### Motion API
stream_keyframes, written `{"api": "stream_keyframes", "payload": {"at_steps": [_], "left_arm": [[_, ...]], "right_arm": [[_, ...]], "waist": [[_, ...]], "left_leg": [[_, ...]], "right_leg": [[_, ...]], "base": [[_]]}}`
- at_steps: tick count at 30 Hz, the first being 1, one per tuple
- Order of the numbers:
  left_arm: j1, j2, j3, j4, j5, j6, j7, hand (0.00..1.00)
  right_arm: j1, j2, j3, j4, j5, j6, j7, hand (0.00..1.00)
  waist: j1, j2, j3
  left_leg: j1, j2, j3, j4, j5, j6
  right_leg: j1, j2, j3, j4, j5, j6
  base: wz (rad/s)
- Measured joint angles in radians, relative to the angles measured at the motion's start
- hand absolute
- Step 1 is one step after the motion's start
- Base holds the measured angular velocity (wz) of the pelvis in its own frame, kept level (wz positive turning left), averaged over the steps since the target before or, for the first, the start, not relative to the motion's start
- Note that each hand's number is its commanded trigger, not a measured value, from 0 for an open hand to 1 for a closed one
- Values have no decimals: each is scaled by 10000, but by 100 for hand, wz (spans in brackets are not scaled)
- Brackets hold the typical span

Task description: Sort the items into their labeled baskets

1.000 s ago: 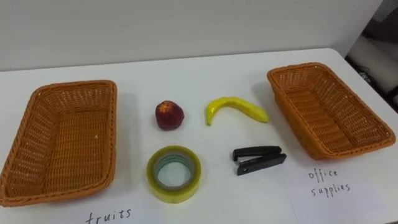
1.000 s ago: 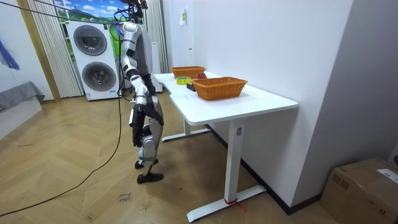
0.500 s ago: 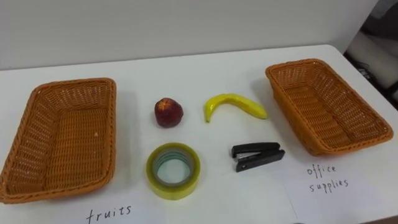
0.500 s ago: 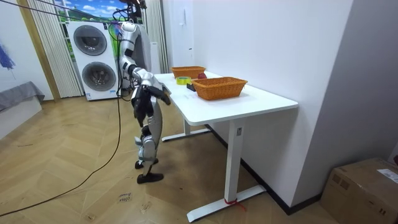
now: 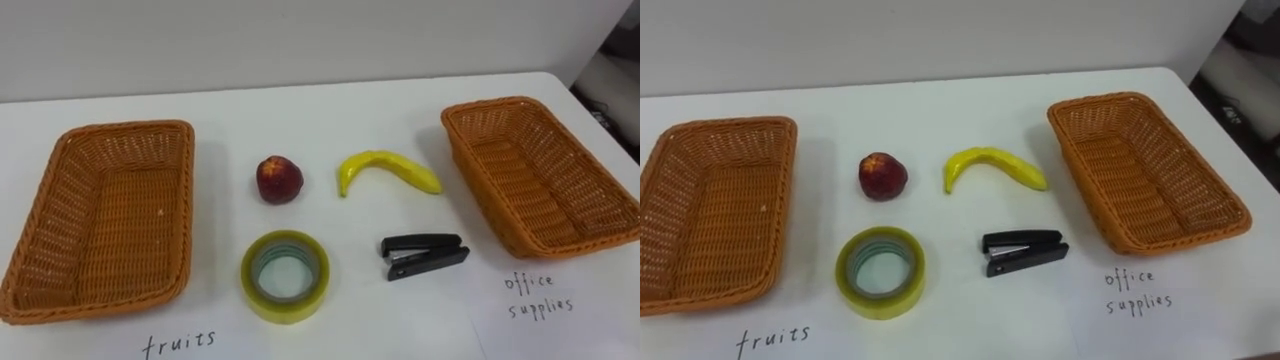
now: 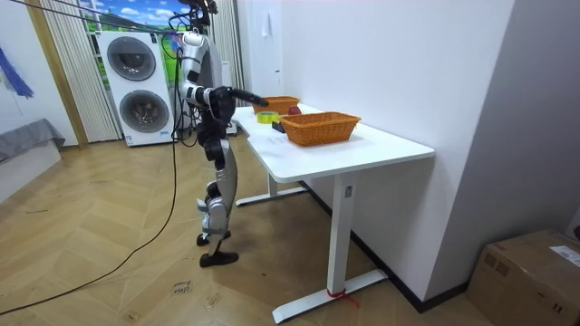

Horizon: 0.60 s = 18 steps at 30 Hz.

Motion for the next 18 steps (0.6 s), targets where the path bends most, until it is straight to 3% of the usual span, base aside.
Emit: {"api": "stream_keyframes", "payload": {"at_steps": [9, 15, 18], "left_arm": [[-171, 69, -180, 205, 136, -76, -41, 0], [-216, 68, -308, 276, 185, -225, -1, 0], [-393, 73, -441, 537, 190, -200, -6, 0]], "right_arm": [[-21, 0, 33, -872, -1142, -219, -33, 0], [-110, -24, 452, -2210, -3321, -218, 96, 0], [-238, -323, 933, -2620, -4170, -211, 390, 0]], "waist": [[150, -83, 39], [184, -62, 41], [279, -79, 47]], "left_leg": [[-2, -4, 15, 31, -1, 2], [-10, -5, -3, -49, 3, 6], [8, 5, 7, -41, 18, 1]], "right_leg": [[-20, -16, -33, -55, -9, 8], [1, -9, -80, -138, 20, 18], [-40, -6, -87, 27, 23, 17]], "base": [[1], [0], [0]]}}
